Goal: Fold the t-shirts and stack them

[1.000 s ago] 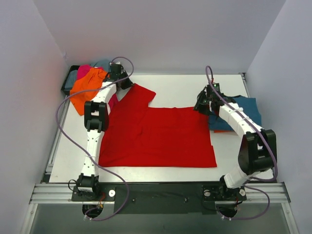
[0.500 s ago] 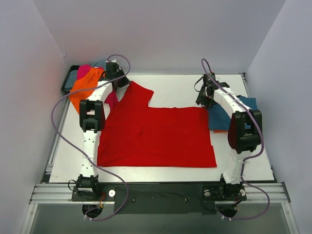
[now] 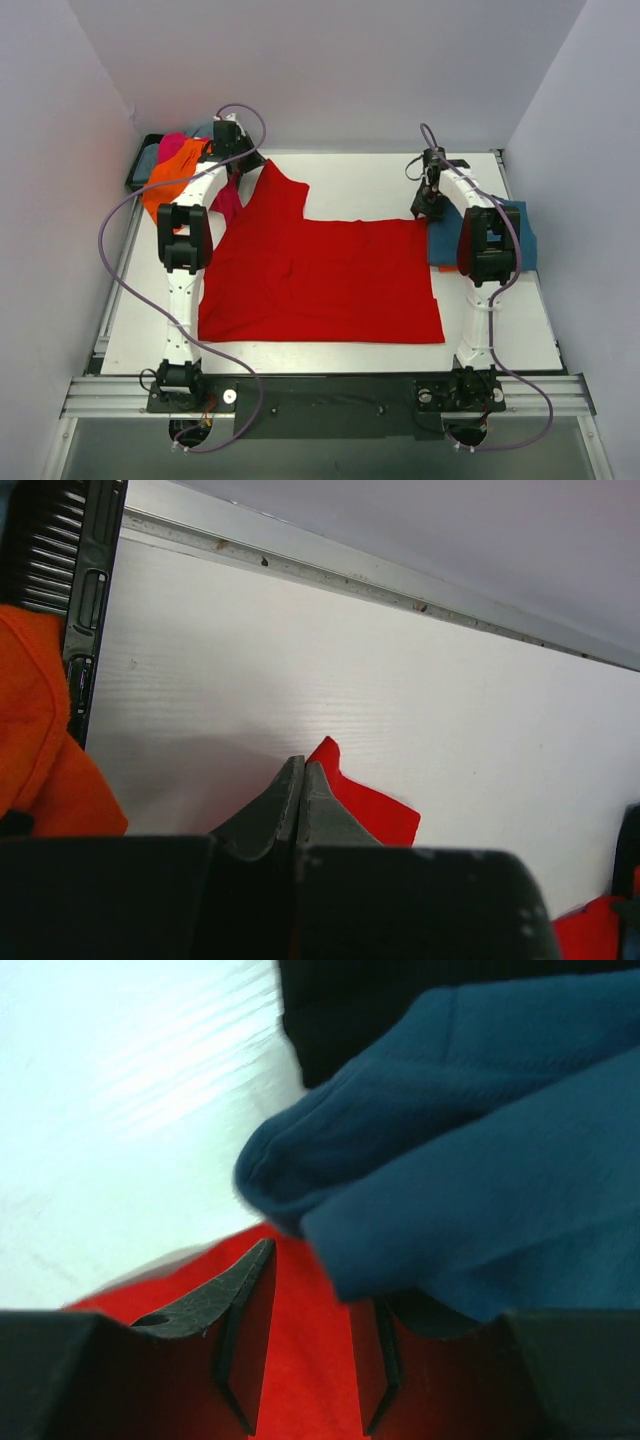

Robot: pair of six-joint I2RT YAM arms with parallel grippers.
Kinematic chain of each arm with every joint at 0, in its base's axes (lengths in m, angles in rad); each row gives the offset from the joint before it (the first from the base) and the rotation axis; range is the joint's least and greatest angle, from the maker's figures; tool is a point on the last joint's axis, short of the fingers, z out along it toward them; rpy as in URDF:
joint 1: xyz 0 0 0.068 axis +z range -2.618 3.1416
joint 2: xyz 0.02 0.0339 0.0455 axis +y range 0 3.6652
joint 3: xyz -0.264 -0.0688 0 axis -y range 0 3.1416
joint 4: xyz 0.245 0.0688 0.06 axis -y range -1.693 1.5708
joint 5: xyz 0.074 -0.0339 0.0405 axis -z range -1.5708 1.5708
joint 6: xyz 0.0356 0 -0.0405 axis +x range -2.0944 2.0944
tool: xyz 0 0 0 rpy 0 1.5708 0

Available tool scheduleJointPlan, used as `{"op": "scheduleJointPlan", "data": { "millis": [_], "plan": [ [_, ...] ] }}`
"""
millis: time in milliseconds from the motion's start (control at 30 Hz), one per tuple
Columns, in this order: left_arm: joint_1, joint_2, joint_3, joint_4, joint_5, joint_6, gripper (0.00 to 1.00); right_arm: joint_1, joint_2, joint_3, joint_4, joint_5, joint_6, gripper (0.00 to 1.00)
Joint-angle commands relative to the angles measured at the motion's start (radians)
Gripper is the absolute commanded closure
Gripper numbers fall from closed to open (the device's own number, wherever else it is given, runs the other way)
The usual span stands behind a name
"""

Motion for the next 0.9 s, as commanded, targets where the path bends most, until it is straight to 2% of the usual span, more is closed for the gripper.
{"op": "scheduleJointPlan", "data": {
  "millis": [0, 233, 500, 700, 767, 867],
  "plan": [
    [0.009, -0.052, 0.004, 0.041, 0.001, 0.027, 1.0, -0.051, 0.012, 0.043, -0.096, 0.021, -0.007, 0.69],
    [0.007, -0.047, 0.016, 0.032, -0.007, 0.033, 1.0, -0.05, 0.007, 0.038, -0.095, 0.007, -0.029, 0.67],
    [0.007, -0.046, 0.022, 0.018, -0.012, 0.042, 1.0, -0.032, 0.051, 0.063, -0.096, -0.026, -0.033, 0.72],
    [0.007, -0.05, 0.022, 0.019, -0.015, 0.05, 1.0, -0.025, 0.071, 0.096, -0.107, -0.011, -0.052, 0.83],
    [0.007, -0.049, 0.038, -0.011, -0.027, 0.056, 1.0, -0.021, 0.08, 0.124, -0.125, 0.007, -0.062, 0.94],
    [0.006, -0.06, 0.061, -0.057, -0.036, 0.079, 1.0, -0.018, 0.061, 0.127, -0.138, 0.035, -0.072, 1.0]
  ]
}}
